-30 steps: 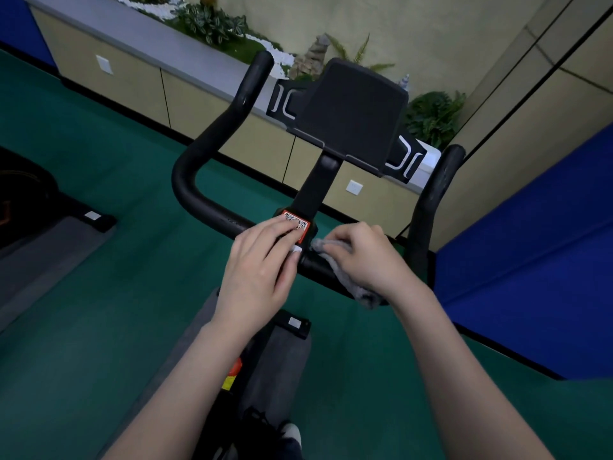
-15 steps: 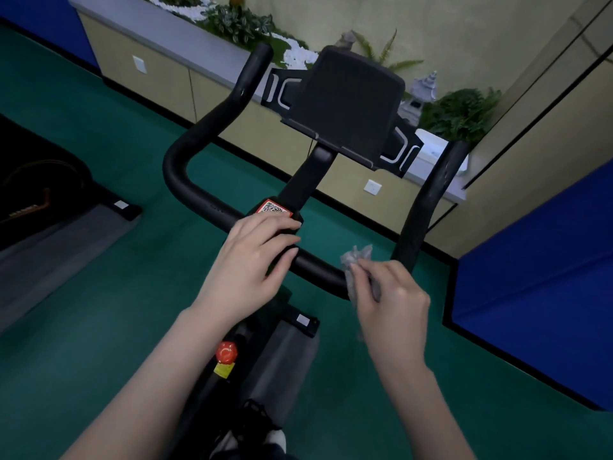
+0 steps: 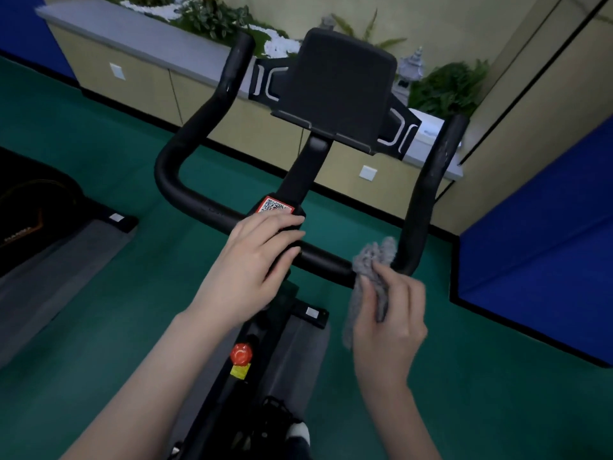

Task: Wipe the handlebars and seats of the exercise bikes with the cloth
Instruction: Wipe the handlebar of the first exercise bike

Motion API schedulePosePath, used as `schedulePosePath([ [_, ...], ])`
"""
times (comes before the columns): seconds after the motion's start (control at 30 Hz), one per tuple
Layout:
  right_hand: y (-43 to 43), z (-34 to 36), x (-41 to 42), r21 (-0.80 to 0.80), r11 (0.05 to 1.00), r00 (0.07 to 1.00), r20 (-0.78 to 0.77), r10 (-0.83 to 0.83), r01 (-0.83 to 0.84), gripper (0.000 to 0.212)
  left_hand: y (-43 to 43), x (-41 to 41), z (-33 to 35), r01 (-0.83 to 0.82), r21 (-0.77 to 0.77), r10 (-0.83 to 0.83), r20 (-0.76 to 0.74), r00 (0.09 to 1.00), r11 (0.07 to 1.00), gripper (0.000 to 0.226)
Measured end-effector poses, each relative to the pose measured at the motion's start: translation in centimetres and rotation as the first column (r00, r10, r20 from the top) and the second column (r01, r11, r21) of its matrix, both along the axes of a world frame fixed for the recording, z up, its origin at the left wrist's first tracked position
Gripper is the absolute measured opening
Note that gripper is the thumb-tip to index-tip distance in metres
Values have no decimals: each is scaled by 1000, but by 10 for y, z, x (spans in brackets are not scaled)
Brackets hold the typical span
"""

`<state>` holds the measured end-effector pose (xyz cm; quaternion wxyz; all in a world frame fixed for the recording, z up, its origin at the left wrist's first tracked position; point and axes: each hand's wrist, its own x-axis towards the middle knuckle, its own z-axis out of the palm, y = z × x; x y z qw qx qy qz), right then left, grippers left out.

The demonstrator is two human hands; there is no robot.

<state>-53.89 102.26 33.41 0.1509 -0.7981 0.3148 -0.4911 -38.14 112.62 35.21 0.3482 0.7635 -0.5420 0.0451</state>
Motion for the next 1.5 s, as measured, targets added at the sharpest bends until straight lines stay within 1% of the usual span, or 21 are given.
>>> schedulePosePath([
  [0.07, 18, 2, 8, 87, 995, 998, 35, 55, -58, 23, 4, 5, 2, 44, 6, -44, -18, 999, 999, 32],
  [0.1, 27, 3, 10, 163, 983, 995, 76, 70, -82, 25, 5, 7, 2, 66, 9, -65, -28, 997, 998, 31],
  [0.13, 36, 5, 9, 274, 957, 990, 128, 65, -98, 29, 7, 9, 2, 84, 9, -84, -37, 996, 996, 29],
  [0.2, 55, 5, 6, 520, 844, 975, 220, 12, -128, 39, 9, 13, 1, 112, 9, -112, -55, 992, 994, 26],
  [0.23, 64, 2, 3, 608, 783, 969, 245, -28, -130, 42, 9, 14, 1, 125, 7, -124, -65, 990, 992, 26],
  [0.3, 77, -8, -2, 729, 673, 959, 261, -108, -123, 35, 10, 17, 1, 147, 0, -147, -80, 986, 989, 26],
  [0.4, 80, -21, 3, 850, 522, 957, 209, -201, -77, 18, 12, 22, 1, 175, -2, -174, -98, 980, 985, 25],
  [0.5, 69, -23, 25, 894, 439, 933, 228, -278, -88, 10, 12, 24, 1, 194, 2, -193, -105, 976, 981, 25],
  [0.57, 63, -21, 44, 911, 375, 899, 300, -320, -171, 15, 12, 26, 1, 207, 5, -206, -106, 973, 978, 25],
  [0.63, 61, -18, 60, 910, 296, 862, 383, -333, -290, 14, 12, 27, 1, 216, 9, -214, -107, 971, 976, 26],
  [0.73, 65, -14, 71, 832, 144, 749, 548, -372, -537, 9, 14, 29, 3, 226, 18, -223, -110, 969, 974, 28],
  [0.8, 68, -12, 72, 751, 57, 678, 623, -391, -657, 19, 14, 30, 4, 233, 24, -229, -111, 967, 972, 28],
  [0.87, 69, -11, 71, 711, 7, 653, 649, -390, -703, 28, 14, 31, 4, 234, 26, -230, -111, 967, 972, 27],
  [0.97, 67, -8, 69, 720, -5, 674, 647, -357, -694, 29, 12, 31, 3, 228, 10, -226, -107, 968, 974, 26],
  [1.07, 59, -6, 57, 733, 54, 670, 647, -365, -678, 25, 11, 30, 0, 220, -8, -220, -87, 972, 975, 24],
  [1.13, 51, -5, 47, 736, 95, 657, 648, -385, -670, 25, 11, 29, -1, 201, -14, -201, -75, 977, 980, 23],
  [1.2, 50, -6, 44, 736, 112, 653, 652, -386, -668, 27, 11, 27, -2, 179, -12, -180, -48, 983, 984, 23],
  [1.27, 53, -5, 49, 729, 112, 658, 664, -356, -675, 30, 10, 21, -1, 150, -4, -150, 18, 989, 989, 25],
  [1.37, 57, -5, 56, 732, 81, 686, 667, -292, -677, 33, 6, 11, 1, 92, 6, -92, 122, 988, 996, 33],
  [1.43, 53, -3, 52, 738, 74, 692, 658, -295, -670, 31, 2, 5, 2, 75, 7, -75, 153, 985, 997, 34],
  [1.5, 45, -2, 42, 734, 90, 673, 659, -336, -674, 30, -3, 1, 0, 66, 3, -65, 168, 984, 998, 35],
])
